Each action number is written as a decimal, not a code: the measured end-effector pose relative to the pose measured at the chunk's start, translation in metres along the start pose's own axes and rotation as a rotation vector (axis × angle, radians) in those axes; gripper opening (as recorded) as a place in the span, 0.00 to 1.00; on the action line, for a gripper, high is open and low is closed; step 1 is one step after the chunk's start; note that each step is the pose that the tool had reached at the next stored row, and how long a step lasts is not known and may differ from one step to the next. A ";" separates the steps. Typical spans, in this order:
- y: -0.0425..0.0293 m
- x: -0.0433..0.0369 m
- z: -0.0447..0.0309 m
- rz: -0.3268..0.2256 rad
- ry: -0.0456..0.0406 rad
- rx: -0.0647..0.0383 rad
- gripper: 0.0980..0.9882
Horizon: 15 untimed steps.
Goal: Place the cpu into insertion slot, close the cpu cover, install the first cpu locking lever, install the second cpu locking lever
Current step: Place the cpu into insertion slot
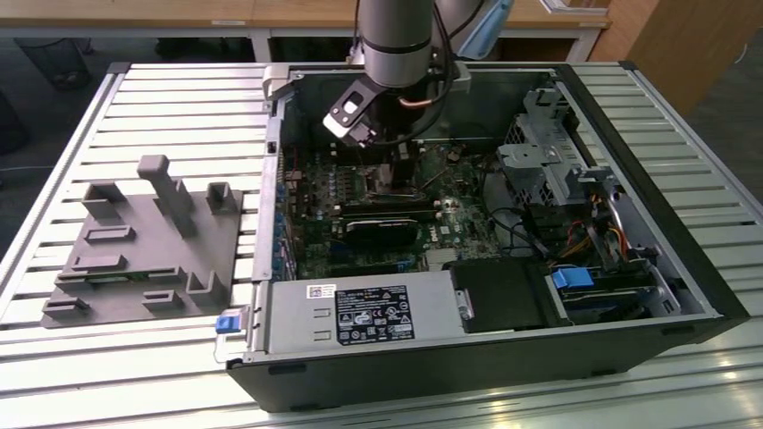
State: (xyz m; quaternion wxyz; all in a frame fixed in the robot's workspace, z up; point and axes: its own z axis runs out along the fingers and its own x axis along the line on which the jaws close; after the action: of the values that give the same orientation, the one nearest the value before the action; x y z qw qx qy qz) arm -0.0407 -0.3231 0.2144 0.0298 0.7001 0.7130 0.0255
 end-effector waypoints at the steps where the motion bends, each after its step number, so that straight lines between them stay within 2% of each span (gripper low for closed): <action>1: 0.0000 0.0003 0.0008 0.000 0.0001 0.000 0.50; 9: -0.0010 0.0004 0.0051 0.004 -0.0019 0.000 0.50; 15: -0.0024 0.0009 0.0114 0.004 -0.0019 -0.001 0.50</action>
State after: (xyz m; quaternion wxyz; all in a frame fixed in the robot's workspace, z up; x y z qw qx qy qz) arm -0.0422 -0.3222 0.2027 0.0306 0.7016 0.7114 0.0251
